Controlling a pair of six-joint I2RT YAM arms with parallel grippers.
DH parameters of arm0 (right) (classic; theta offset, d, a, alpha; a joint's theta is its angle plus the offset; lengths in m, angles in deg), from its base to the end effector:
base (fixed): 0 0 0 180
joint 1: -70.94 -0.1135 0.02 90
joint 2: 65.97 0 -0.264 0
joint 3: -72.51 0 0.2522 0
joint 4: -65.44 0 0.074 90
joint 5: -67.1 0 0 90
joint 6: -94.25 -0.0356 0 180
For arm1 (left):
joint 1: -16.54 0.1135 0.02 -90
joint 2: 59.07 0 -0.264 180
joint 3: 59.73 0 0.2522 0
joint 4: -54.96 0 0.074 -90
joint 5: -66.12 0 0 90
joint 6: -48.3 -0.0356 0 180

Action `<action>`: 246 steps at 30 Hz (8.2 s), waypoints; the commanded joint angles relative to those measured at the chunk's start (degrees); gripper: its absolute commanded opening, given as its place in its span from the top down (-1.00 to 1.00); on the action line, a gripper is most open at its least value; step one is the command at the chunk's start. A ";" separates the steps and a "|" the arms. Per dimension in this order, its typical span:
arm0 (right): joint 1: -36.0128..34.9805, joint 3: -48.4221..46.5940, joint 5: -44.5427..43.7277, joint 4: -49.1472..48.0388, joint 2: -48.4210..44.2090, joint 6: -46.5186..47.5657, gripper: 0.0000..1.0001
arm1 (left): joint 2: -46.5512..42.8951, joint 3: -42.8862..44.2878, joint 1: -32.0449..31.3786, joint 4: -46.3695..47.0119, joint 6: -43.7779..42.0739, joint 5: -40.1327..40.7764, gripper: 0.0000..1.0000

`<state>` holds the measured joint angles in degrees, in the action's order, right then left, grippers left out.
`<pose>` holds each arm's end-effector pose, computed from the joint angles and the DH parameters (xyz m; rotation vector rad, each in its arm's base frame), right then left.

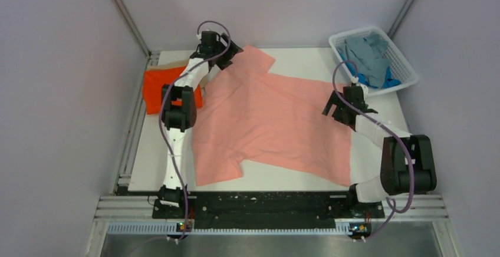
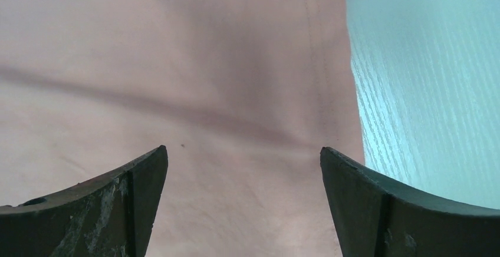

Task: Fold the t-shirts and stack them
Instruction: Flatten out the tshirt, then grab the side of the flattened tshirt closest away from the robot with both arms, then fold the flattened tshirt in 1/3 of the way, then grab the side of the flattened tshirt furthest away from the robot with both arms

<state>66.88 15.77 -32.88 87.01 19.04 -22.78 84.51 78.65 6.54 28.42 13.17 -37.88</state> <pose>0.2892 0.0143 0.1737 0.5580 2.3581 0.0335 0.5657 -0.1085 0.1903 -0.7148 2.1338 -0.9037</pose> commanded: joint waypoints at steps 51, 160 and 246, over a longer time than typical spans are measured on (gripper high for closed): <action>0.68 10.29 13.12 0.13 -29.27 -0.36 -0.94 | -80.94 -96.02 -25.70 -24.08 8.36 23.30 1.00; -8.54 9.26 -9.64 9.58 -23.11 -10.85 0.86 | -47.60 -54.11 -8.89 13.17 -21.25 28.18 1.00; 7.83 19.00 3.41 14.44 -40.44 -7.44 -0.98 | -76.18 -95.36 -0.37 -11.90 -10.85 12.69 -0.69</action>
<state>73.85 37.76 -26.72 94.49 -14.22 -33.62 14.73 -13.02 6.30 28.99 1.93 -23.33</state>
